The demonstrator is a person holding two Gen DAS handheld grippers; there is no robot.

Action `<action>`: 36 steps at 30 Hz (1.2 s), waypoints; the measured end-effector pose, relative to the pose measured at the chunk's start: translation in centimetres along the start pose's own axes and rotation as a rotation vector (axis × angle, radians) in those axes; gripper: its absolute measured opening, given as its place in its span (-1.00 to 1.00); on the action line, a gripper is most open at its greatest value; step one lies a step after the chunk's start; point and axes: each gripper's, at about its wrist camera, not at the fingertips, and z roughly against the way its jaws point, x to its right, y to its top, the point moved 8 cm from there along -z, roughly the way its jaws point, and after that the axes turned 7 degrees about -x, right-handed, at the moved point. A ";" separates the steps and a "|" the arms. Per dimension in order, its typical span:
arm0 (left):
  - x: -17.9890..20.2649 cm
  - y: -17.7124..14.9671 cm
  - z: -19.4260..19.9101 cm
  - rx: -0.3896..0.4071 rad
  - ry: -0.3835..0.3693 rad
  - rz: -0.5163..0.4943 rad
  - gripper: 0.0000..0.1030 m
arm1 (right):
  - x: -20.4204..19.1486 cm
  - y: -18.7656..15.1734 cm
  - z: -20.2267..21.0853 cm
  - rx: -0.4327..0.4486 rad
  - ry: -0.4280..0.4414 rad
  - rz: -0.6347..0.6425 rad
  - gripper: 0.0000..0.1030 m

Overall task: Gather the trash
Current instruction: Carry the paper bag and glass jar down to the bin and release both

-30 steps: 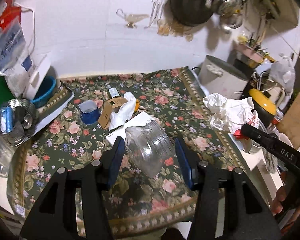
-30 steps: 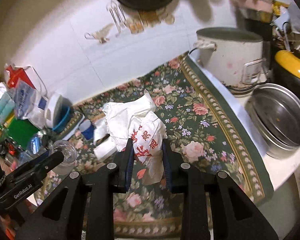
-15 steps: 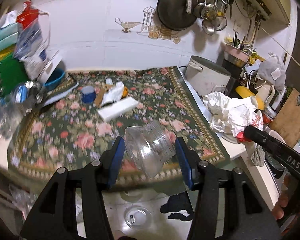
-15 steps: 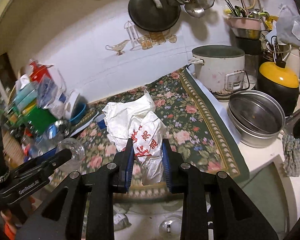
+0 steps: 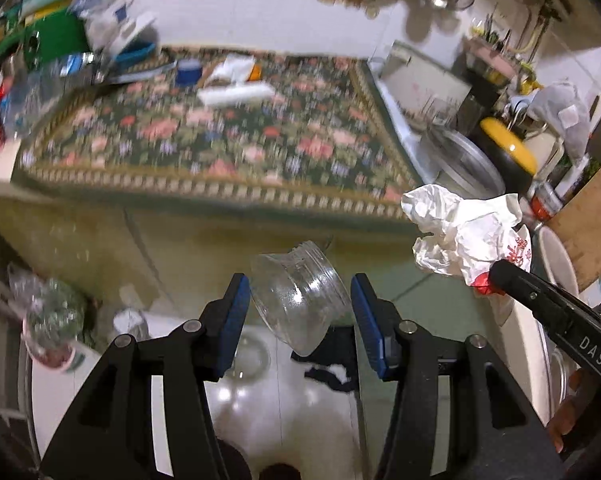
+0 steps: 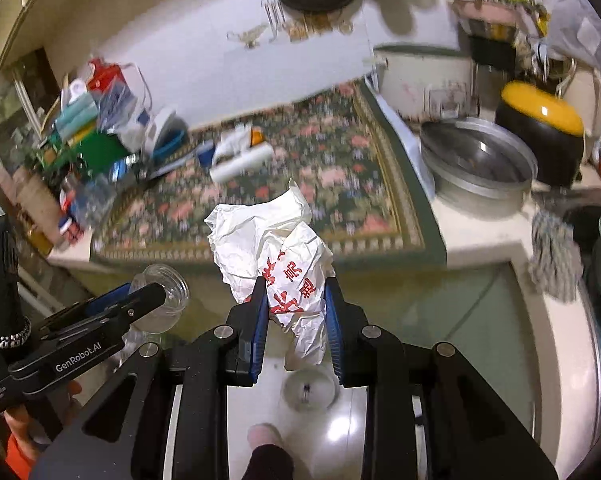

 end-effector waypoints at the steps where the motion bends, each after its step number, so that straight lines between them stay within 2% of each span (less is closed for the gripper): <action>1: -0.3 -0.8 -0.7 -0.017 0.008 0.003 0.00 | 0.2 -0.8 -0.5 -0.017 0.004 0.000 -0.53; 6: -3.0 -4.5 -5.2 -0.103 0.031 0.019 0.00 | 0.7 -4.7 -4.3 -0.103 0.013 -0.022 -0.53; 10: -6.6 -7.8 -10.4 -0.174 0.041 0.003 0.00 | 1.2 -8.2 -8.4 -0.156 0.011 -0.060 -0.53; 14: -10.6 -11.0 -16.0 -0.233 0.030 -0.010 0.00 | 1.6 -12.1 -14.5 -0.211 -0.025 -0.114 -0.53; 23: -18.9 -16.8 -28.0 -0.311 0.038 -0.034 0.00 | 1.3 -19.6 -28.6 -0.252 -0.093 -0.156 -0.52; 28: -20.9 -18.5 -33.8 -0.324 0.019 -0.022 0.00 | 2.3 -22.1 -35.5 -0.257 -0.062 -0.159 -0.49; 30: -21.0 -18.8 -35.9 -0.330 0.005 -0.017 0.00 | 2.9 -22.7 -37.6 -0.249 -0.066 -0.157 -0.40; 32: -20.8 -19.0 -37.8 -0.336 -0.014 -0.016 0.00 | 3.2 -23.1 -38.8 -0.266 -0.051 -0.159 -0.25; 36: -19.3 -19.5 -41.4 -0.366 -0.055 -0.025 0.01 | 4.2 -24.0 -40.8 -0.298 -0.054 -0.159 -0.20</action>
